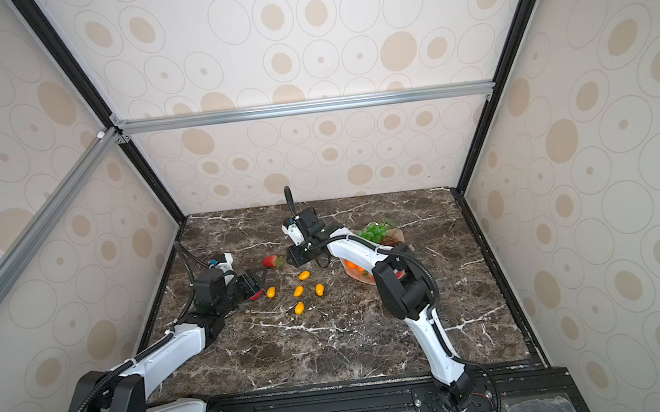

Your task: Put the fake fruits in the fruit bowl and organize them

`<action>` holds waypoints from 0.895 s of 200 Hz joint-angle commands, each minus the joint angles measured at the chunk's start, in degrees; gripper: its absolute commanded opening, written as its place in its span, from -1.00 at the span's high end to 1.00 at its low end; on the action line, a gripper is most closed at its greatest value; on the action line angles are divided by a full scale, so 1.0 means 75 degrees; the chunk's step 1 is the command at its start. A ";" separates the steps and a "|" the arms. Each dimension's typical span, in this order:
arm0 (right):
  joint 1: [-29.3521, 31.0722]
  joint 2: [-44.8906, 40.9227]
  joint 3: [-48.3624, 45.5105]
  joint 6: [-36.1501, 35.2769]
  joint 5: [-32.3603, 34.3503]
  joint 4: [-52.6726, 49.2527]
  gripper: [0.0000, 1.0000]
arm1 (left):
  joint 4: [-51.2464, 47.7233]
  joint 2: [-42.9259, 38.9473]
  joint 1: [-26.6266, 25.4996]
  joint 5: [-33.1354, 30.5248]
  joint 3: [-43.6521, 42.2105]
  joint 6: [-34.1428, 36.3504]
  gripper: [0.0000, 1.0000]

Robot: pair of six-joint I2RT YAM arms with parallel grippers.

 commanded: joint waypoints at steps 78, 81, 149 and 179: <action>-0.0099 0.2332 0.3364 0.0015 -0.0898 -0.1439 0.19 | 0.0683 0.0257 0.0662 0.0801 0.0003 -0.0276 -0.53; -0.0100 0.2358 0.3408 0.0026 -0.0902 -0.1454 0.19 | 0.0674 0.0257 0.0665 0.0804 0.0002 -0.0268 -0.53; -0.0159 0.2982 0.4166 0.0171 -0.1119 -0.1647 0.19 | 0.0760 0.0304 0.0688 0.0828 -0.0049 -0.0300 -0.53; -0.0162 0.3159 0.4337 0.0222 -0.1142 -0.1626 0.21 | 0.0766 0.0269 0.0685 0.0836 -0.0080 -0.0316 -0.53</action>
